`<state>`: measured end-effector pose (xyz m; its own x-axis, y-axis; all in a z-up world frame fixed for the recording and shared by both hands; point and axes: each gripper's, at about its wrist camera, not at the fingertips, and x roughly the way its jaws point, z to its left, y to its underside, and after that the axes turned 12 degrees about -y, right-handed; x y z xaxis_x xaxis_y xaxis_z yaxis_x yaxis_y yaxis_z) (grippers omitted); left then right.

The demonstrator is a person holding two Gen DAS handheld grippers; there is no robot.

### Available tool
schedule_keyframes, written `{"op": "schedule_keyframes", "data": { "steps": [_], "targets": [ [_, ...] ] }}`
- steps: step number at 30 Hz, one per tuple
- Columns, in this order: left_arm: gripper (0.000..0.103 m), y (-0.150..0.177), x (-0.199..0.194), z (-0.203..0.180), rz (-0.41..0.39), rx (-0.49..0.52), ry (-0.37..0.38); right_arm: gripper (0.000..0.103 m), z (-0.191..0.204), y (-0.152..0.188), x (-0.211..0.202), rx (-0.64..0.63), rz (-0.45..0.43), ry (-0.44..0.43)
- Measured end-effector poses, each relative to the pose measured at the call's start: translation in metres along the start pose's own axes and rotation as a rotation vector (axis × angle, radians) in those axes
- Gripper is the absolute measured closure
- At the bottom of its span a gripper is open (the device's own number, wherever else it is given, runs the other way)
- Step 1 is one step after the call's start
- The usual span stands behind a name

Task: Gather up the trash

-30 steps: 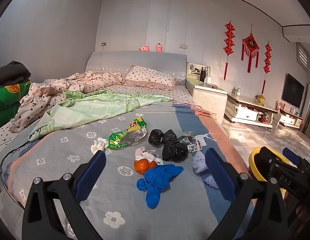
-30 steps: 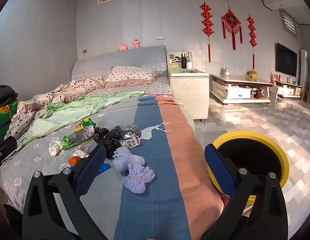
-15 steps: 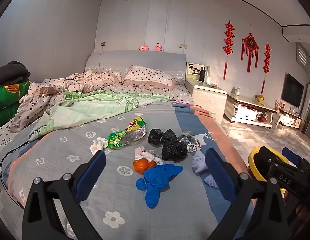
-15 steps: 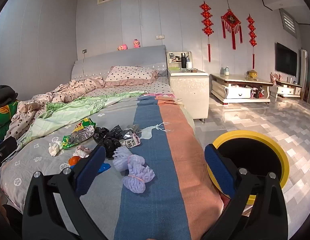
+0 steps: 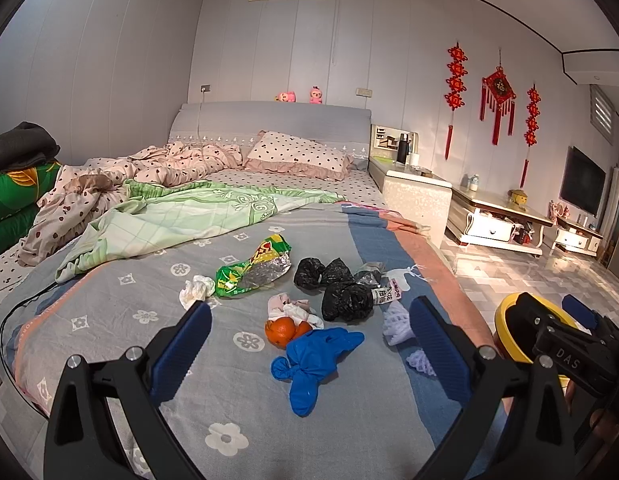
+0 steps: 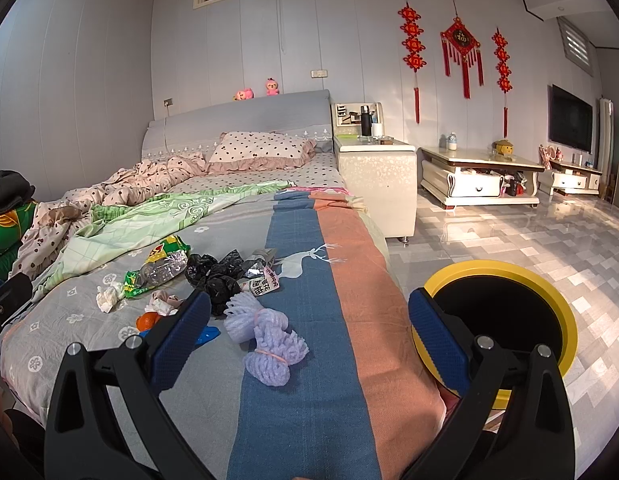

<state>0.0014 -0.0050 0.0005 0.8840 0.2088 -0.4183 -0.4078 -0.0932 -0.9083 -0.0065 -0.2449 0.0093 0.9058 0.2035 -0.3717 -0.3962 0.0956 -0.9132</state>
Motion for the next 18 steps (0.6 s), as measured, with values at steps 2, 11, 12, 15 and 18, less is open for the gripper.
{"op": "schedule_keyframes", "data": {
  "steps": [2, 11, 12, 15, 18],
  "targets": [
    [0.007, 0.0023, 0.0010, 0.0016, 0.000, -0.001, 0.001, 0.008, 0.0000, 0.0001, -0.0001, 0.000, 0.000, 0.001],
    [0.007, 0.0026, 0.0010, 0.0019, 0.000, 0.000, 0.001, 0.008, -0.0004, 0.0000, 0.0000, 0.000, 0.000, 0.001],
    [0.007, 0.0027, 0.0010, 0.0018, 0.000, -0.001, 0.001, 0.008, -0.0005, 0.0000, -0.0001, 0.001, 0.000, 0.001],
    [0.007, 0.0009, -0.0010, 0.0000, 0.000, 0.000, 0.002, 0.008, -0.0006, 0.0000, -0.0001, 0.000, 0.001, 0.001],
    [0.007, 0.0010, -0.0013, -0.0010, 0.000, 0.000, 0.001, 0.008, -0.0006, -0.0001, -0.0001, 0.000, 0.001, 0.001]
  ]
}}
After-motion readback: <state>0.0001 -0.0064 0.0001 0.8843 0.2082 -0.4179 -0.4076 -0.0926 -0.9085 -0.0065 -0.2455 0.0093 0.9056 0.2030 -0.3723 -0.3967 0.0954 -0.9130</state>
